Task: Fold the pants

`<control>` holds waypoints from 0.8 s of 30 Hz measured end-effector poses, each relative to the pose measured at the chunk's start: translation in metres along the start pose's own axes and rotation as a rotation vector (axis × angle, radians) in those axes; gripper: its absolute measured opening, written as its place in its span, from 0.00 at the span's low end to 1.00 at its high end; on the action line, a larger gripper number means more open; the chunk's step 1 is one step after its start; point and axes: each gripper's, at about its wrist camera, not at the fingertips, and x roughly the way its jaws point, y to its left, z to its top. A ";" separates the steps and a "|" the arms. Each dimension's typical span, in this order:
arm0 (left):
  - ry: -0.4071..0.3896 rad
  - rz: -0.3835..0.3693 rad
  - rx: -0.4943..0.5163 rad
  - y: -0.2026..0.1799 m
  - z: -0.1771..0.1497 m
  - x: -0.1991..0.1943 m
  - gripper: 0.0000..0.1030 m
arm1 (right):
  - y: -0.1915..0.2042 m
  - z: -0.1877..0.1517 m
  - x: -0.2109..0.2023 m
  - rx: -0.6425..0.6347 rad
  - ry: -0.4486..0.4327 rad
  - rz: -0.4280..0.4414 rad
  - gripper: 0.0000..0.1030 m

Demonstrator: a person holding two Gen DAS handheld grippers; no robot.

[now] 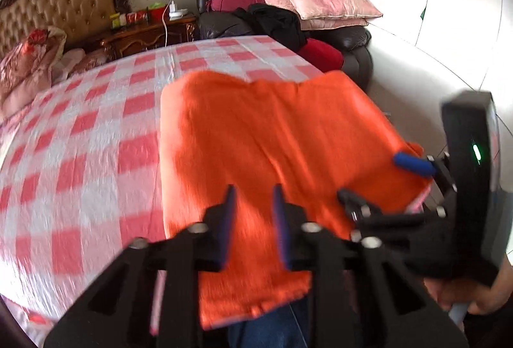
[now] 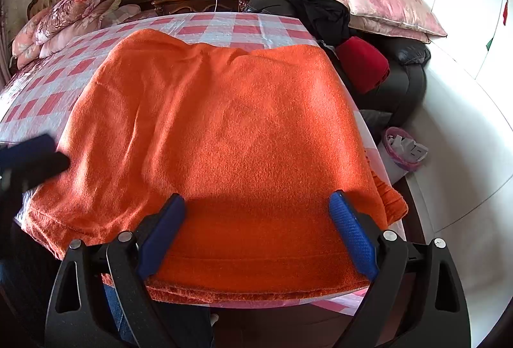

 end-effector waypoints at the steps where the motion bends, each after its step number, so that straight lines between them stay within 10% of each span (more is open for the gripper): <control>1: -0.007 -0.007 0.014 -0.001 0.006 0.004 0.16 | 0.000 0.000 0.000 -0.002 -0.001 0.001 0.87; 10: 0.184 -0.110 0.032 -0.002 0.046 0.092 0.18 | -0.005 0.004 -0.005 -0.014 0.015 0.043 0.86; 15: 0.168 -0.124 0.007 0.000 0.045 0.093 0.18 | -0.044 0.035 -0.031 0.069 -0.023 0.210 0.86; 24: 0.131 -0.100 0.008 -0.003 0.040 0.093 0.18 | -0.050 0.135 0.032 -0.036 0.030 0.139 0.79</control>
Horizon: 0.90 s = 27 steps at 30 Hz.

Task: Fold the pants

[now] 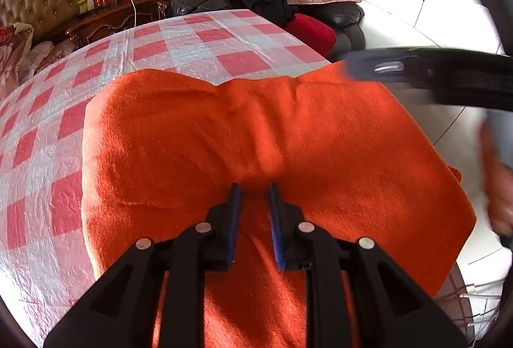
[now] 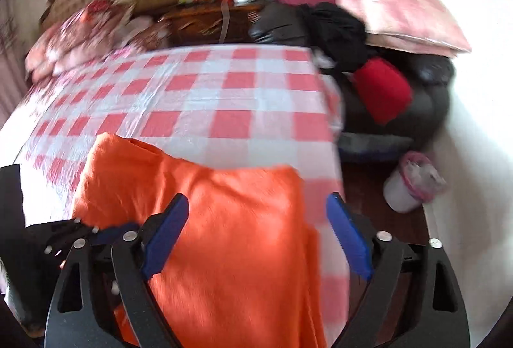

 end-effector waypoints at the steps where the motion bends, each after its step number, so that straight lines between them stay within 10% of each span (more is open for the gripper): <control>1: 0.005 -0.013 -0.012 0.002 0.000 -0.002 0.21 | 0.001 0.005 0.021 -0.018 0.044 -0.058 0.78; 10: -0.031 -0.024 -0.051 0.014 -0.029 -0.028 0.28 | -0.031 -0.009 0.072 0.104 0.144 -0.042 0.88; 18: -0.049 0.162 -0.131 0.035 -0.065 -0.071 0.28 | -0.026 -0.009 0.072 0.084 0.118 -0.074 0.88; 27: -0.004 0.040 -0.015 0.004 -0.084 -0.071 0.39 | -0.012 -0.016 0.015 0.070 -0.050 -0.230 0.88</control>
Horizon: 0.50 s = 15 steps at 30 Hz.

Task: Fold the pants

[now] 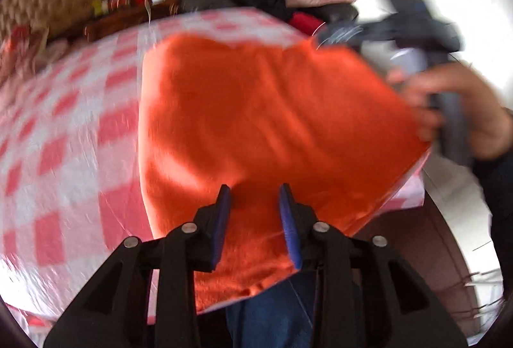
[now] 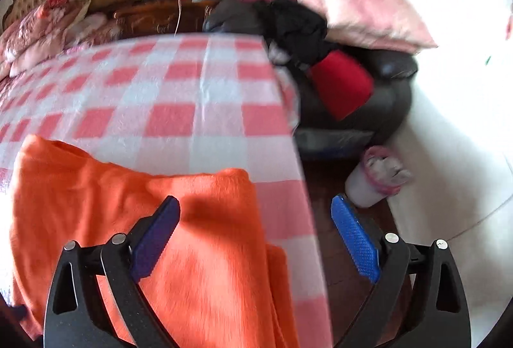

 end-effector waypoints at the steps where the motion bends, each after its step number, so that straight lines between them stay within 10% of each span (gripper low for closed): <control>1: -0.003 0.003 -0.028 0.007 0.000 0.000 0.48 | 0.002 -0.006 -0.018 -0.003 -0.018 0.025 0.88; 15: 0.015 0.177 -0.165 0.059 -0.010 -0.017 0.46 | 0.006 -0.102 -0.043 0.010 0.102 0.001 0.88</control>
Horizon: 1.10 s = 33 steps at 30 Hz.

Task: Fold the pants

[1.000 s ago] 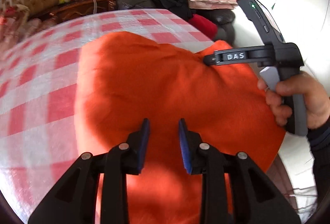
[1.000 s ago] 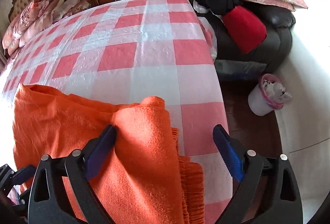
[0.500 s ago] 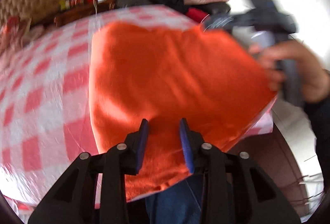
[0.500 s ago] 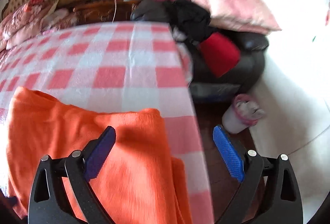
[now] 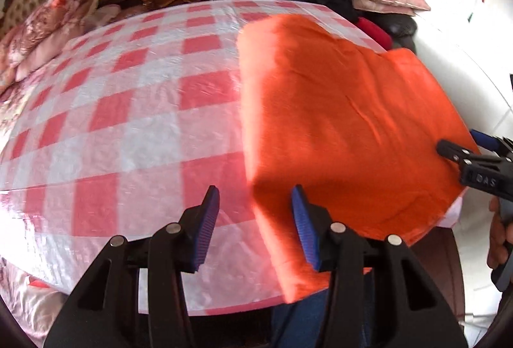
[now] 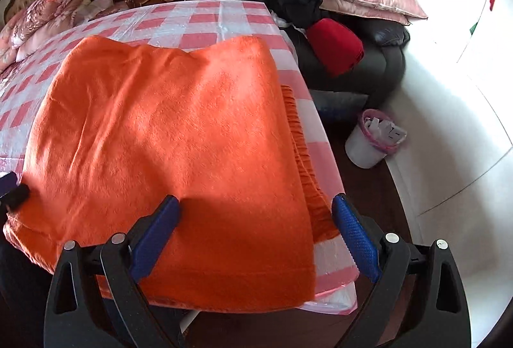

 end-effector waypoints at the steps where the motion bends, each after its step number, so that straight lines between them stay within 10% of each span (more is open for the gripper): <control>1: -0.004 0.010 -0.009 0.002 0.001 -0.003 0.46 | 0.000 0.000 -0.001 -0.003 0.000 -0.006 0.88; 21: -0.044 -0.131 -0.034 -0.059 0.016 -0.087 0.96 | -0.044 -0.023 -0.103 0.095 -0.073 -0.101 0.91; 25: -0.103 -0.052 0.010 -0.074 0.017 -0.108 0.98 | -0.040 -0.023 -0.130 0.111 -0.106 -0.079 0.91; 33: -0.155 -0.162 0.015 -0.078 0.021 -0.130 0.98 | -0.033 -0.018 -0.148 0.102 -0.134 -0.057 0.91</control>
